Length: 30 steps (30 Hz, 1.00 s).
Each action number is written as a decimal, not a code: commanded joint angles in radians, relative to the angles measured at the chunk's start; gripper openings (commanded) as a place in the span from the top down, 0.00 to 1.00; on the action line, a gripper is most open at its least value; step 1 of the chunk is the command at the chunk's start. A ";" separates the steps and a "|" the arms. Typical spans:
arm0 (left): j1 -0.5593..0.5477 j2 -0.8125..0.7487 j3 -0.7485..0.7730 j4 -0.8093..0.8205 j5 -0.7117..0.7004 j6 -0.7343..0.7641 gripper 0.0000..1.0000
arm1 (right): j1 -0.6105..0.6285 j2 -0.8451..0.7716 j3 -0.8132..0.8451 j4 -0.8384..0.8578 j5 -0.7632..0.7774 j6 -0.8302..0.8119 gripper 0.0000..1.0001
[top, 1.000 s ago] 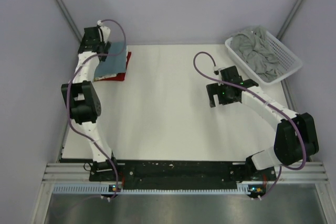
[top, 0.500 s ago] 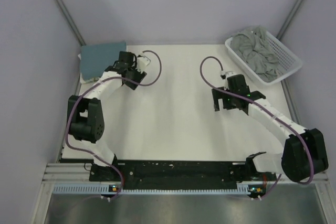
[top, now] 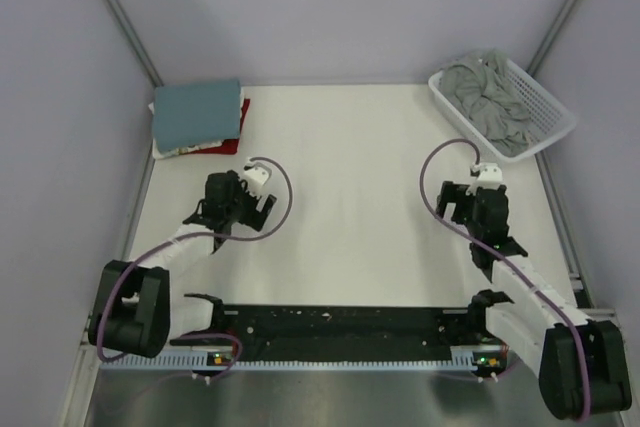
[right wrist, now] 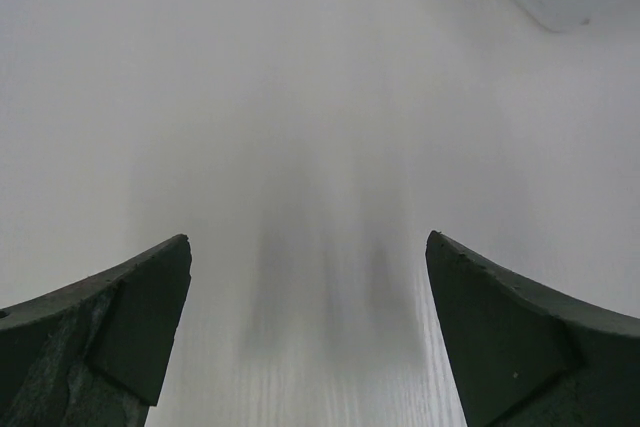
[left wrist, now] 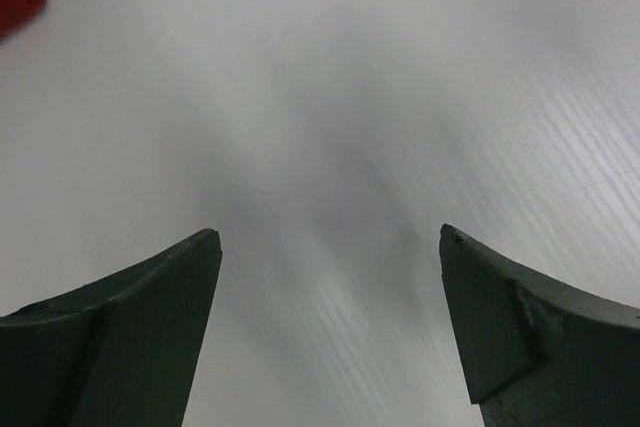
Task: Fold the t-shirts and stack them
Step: Put the neatly folded tshirt into the corner of the board with the left arm
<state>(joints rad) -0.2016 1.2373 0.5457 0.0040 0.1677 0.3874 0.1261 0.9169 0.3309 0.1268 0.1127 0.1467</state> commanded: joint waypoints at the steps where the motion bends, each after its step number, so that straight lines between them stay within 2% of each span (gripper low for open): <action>1: 0.022 -0.032 -0.179 0.559 -0.115 -0.191 0.01 | -0.016 -0.082 -0.154 0.400 0.135 -0.045 0.01; 3: 0.022 -0.009 -0.199 0.671 -0.142 -0.206 0.01 | -0.029 -0.085 -0.249 0.584 0.174 -0.047 0.01; 5: 0.036 -0.013 -0.223 0.747 -0.094 -0.209 0.01 | -0.066 -0.055 -0.326 0.773 0.189 -0.030 0.01; 6: 0.050 -0.019 -0.262 0.824 -0.058 -0.212 0.01 | -0.080 -0.055 -0.325 0.789 0.183 -0.018 0.01; 8: 0.062 -0.025 -0.326 0.954 0.001 -0.203 0.01 | -0.111 -0.038 -0.326 0.800 0.133 -0.019 0.01; 12: 0.064 -0.006 -0.404 1.143 -0.053 -0.211 0.01 | -0.120 0.011 -0.297 0.800 0.075 -0.036 0.01; 17: 0.064 0.042 -0.385 1.146 -0.127 -0.240 0.01 | -0.120 0.031 -0.279 0.789 0.030 -0.050 0.01; 19: 0.064 0.092 -0.380 1.209 -0.195 -0.252 0.01 | -0.120 0.033 -0.279 0.789 0.018 -0.056 0.01; 24: 0.064 0.157 -0.432 1.376 -0.174 -0.242 0.01 | -0.120 0.051 -0.265 0.784 0.002 -0.061 0.01; 30: 0.064 0.185 -0.441 1.417 -0.178 -0.242 0.01 | -0.120 0.062 -0.260 0.790 -0.008 -0.064 0.01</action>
<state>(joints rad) -0.1425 1.4136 0.1154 1.2465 0.0021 0.1585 0.0162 0.9714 0.0658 0.8524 0.1295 0.0959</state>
